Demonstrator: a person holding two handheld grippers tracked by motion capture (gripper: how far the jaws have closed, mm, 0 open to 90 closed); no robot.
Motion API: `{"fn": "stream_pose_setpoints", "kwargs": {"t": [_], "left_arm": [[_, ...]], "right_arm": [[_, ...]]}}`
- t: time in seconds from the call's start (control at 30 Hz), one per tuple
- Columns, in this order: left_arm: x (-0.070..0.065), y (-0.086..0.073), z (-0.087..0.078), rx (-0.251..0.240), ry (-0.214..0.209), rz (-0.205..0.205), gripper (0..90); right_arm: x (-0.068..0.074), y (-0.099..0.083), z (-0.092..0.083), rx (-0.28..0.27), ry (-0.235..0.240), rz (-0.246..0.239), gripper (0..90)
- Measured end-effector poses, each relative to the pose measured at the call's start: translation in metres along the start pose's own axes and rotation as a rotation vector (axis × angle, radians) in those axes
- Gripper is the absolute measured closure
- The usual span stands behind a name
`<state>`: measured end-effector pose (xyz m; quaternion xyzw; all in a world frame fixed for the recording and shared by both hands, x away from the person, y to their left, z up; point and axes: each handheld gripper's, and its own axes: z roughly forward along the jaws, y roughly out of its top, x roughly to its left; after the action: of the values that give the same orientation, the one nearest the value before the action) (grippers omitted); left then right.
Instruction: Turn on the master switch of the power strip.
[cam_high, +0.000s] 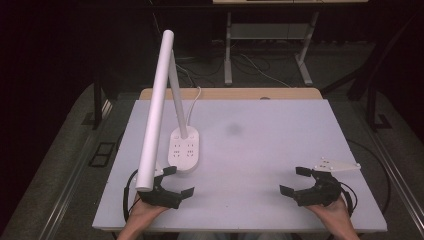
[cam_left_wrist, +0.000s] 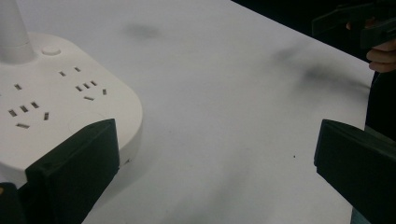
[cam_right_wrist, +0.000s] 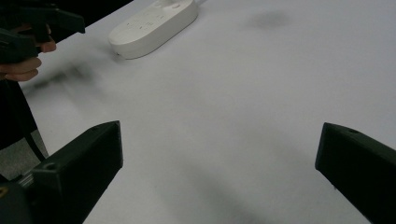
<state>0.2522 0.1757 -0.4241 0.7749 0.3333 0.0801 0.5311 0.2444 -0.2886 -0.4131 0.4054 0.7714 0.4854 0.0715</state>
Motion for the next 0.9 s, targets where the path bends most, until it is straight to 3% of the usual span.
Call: {"fn": "stream_pose_setpoints", "kwargs": {"t": [0.9], "left_arm": [[0.0001,0.0028,-0.0020,0.011,-0.008,-0.007,0.0]], "right_arm": [[0.0002,-0.0027,0.0013,0.024,0.000,-0.008,0.2]]}}
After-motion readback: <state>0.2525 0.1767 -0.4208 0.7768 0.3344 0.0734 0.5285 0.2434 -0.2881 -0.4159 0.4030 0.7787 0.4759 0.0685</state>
